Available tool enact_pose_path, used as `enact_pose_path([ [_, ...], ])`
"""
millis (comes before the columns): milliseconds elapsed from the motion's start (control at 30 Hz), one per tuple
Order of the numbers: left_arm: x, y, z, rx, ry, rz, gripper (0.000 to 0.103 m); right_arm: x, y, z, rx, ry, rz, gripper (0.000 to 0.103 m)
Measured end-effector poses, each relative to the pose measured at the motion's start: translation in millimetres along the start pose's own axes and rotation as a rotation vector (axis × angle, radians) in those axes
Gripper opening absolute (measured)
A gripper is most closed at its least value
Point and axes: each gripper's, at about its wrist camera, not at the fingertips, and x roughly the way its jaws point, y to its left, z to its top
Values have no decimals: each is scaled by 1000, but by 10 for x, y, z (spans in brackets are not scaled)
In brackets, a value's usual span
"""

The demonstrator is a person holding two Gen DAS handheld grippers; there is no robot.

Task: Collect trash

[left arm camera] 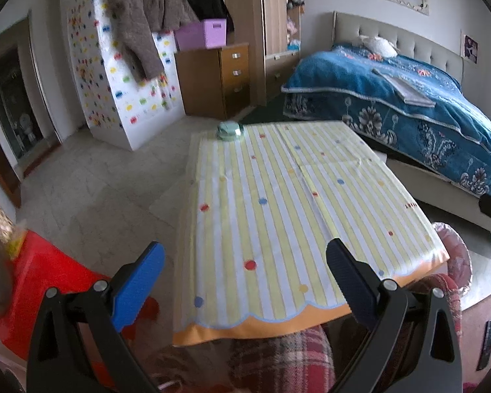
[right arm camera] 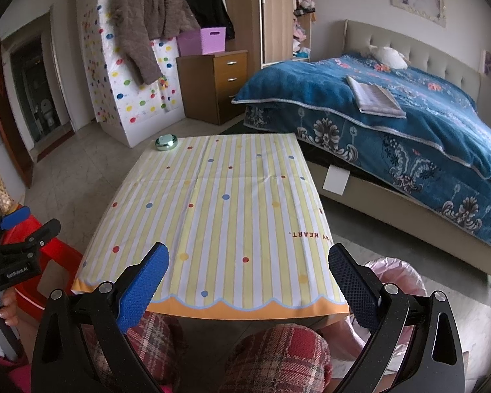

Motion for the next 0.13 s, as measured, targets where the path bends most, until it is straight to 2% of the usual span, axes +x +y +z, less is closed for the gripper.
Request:
enact_pose_path([
  [67,52,-16,-19,-10,17,-18,96,10,-306,-162,34,-20,-42,97],
  [100,83,-21,-35,-15,22,-33,96,19,-327,-190,37,-21,-49,97],
  [133,110,-28,-50,-18,22,-48,96,27,-592,-377,49,-38,-87,97],
])
